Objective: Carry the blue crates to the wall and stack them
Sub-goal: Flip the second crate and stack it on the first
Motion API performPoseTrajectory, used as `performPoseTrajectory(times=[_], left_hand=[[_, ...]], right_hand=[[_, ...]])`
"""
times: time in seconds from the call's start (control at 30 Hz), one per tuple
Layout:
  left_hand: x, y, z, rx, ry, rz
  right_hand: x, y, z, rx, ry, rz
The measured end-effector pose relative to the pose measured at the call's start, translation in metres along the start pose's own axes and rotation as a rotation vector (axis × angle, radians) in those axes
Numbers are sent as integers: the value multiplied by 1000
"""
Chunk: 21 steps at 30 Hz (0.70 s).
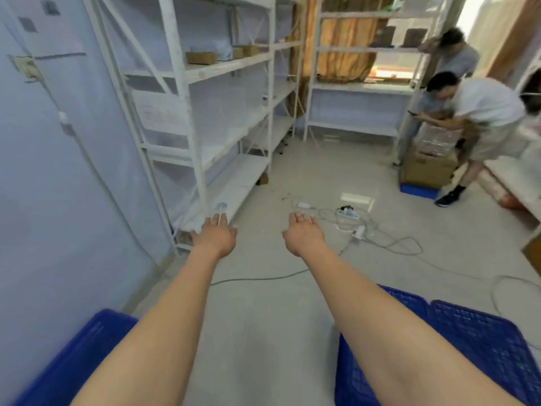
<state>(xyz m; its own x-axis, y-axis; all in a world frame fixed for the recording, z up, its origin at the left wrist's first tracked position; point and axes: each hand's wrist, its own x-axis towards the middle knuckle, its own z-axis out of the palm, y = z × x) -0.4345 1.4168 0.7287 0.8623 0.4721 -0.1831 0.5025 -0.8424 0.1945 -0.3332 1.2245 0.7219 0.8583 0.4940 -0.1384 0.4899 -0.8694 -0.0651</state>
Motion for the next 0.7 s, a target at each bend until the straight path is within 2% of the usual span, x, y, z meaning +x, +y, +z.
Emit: performPoseTrajectory(times=[0.13, 0.43, 0.57, 0.7], left_hand=[[-17, 151, 34, 26, -54, 156], [-73, 492, 143, 48, -122, 388], [-101, 601, 197, 50, -196, 478], [-105, 679, 244, 101, -260, 539]], right_hand=[[-50, 149, 0, 28, 29, 162], [-177, 485, 18, 4, 31, 391], [-221, 591, 39, 33, -12, 476], [-231, 677, 66, 60, -58, 568]])
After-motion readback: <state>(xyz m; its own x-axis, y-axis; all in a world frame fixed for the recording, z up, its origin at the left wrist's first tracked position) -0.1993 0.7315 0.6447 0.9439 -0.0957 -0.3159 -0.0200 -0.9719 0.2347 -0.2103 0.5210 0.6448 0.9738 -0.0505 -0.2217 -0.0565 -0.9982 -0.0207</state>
